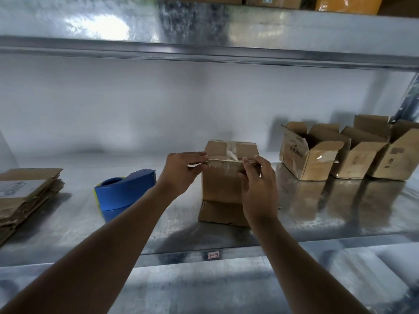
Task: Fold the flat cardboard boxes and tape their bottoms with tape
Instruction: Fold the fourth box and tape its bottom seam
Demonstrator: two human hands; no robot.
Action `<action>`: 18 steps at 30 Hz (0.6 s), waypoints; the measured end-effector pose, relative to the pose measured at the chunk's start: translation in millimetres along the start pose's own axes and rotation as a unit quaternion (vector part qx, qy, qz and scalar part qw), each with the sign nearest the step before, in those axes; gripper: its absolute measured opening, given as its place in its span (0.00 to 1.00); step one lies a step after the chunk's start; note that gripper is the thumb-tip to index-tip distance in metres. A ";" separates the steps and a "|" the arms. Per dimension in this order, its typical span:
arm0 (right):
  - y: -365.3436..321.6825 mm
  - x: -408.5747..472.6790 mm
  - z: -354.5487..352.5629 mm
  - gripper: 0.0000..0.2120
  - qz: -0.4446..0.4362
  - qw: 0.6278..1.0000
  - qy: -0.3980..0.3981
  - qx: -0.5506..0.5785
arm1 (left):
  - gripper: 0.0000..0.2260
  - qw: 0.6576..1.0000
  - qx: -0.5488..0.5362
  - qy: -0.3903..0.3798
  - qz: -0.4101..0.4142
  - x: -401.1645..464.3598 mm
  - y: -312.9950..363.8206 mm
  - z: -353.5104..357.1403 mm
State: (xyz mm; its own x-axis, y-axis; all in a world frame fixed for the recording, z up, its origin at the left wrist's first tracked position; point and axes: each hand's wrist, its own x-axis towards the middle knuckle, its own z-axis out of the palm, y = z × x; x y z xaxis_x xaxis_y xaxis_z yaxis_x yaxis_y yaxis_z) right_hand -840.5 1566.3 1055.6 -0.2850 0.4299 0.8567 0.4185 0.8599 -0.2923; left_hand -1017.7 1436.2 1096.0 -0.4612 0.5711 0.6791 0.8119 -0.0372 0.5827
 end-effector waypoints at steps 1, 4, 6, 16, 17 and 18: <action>0.5 -0.7 0.9 0.17 0.002 1.000 -0.002 0.004 | 0.11 1.000 0.006 0.010 0.004 -1.2 -0.7 1.8; 2.1 -0.6 2.4 0.17 0.002 1.000 -0.007 0.014 | 0.10 0.999 0.020 0.025 0.007 -1.2 -0.6 6.3; 4.9 -1.4 1.9 0.18 0.000 0.999 -0.022 0.030 | 0.11 0.999 0.025 0.025 0.008 -3.5 1.3 8.5; 22.6 -15.7 -23.3 0.30 0.073 0.991 -0.072 0.091 | 0.34 0.983 -0.019 -0.093 -0.156 -29.7 13.5 5.1; 24.8 -18.7 -24.9 0.33 0.087 0.988 -0.097 0.081 | 0.35 0.978 -0.003 -0.117 -0.175 -33.0 15.2 6.5; 26.4 -21.1 -26.2 0.36 0.099 0.985 -0.123 0.068 | 0.34 0.972 0.017 -0.142 -0.188 -36.4 17.1 7.8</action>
State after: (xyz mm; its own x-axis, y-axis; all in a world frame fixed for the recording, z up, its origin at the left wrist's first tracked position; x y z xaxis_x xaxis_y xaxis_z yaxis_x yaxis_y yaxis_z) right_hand -800.8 1572.8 1040.9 -0.4172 0.6328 0.6523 0.3719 0.7738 -0.5128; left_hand -984.3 1421.2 1077.7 -0.6144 0.7422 0.2676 0.6188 0.2429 0.7471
